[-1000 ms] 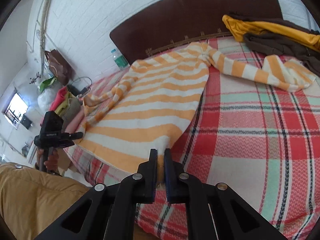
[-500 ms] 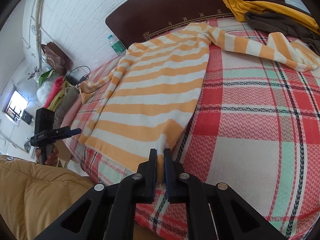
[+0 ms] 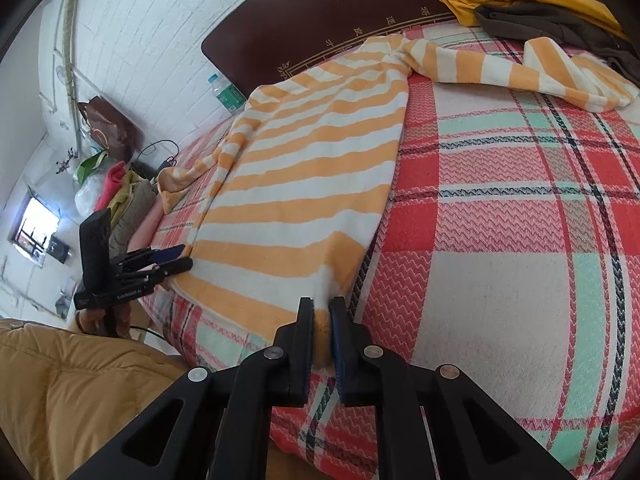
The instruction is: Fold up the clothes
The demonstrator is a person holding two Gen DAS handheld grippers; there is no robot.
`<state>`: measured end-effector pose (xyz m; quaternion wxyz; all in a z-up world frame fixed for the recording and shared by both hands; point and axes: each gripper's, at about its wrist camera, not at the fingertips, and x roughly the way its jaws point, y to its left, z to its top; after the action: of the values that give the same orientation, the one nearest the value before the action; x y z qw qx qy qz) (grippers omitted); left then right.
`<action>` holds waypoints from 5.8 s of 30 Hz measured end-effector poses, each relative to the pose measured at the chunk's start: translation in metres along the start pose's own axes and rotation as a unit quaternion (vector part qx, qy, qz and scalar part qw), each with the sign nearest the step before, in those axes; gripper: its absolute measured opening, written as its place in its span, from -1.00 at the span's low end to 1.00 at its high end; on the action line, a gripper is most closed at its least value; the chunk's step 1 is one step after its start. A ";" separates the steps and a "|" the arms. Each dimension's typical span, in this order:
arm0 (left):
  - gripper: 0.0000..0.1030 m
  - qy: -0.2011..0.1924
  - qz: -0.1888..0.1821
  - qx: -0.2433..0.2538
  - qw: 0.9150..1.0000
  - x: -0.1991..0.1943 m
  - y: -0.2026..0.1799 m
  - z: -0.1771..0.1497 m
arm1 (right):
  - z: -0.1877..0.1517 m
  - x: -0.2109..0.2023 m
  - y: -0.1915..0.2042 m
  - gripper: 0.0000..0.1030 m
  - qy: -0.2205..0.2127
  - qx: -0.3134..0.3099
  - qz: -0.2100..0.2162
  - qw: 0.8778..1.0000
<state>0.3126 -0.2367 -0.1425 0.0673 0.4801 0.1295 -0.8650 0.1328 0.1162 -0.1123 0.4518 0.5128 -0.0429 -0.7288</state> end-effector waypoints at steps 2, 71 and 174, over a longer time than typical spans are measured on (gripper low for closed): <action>-0.82 -0.001 -0.027 -0.072 0.997 -0.005 0.032 0.000 | -0.001 0.001 -0.002 -0.81 0.001 0.004 0.002 1.000; 0.32 -0.028 -0.149 -0.011 0.988 0.030 -0.047 0.165 | 0.111 -0.067 -0.221 0.26 -0.291 0.400 -0.071 0.866; 0.01 -0.056 -0.136 -0.161 0.976 0.061 0.088 0.153 | 0.283 0.222 0.059 -0.29 0.075 -0.123 0.104 0.984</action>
<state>0.1772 -0.3647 -0.1312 0.0325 0.3916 0.3275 -0.8593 -0.0678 -0.1874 -0.1055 0.5868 0.4993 0.0278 -0.6368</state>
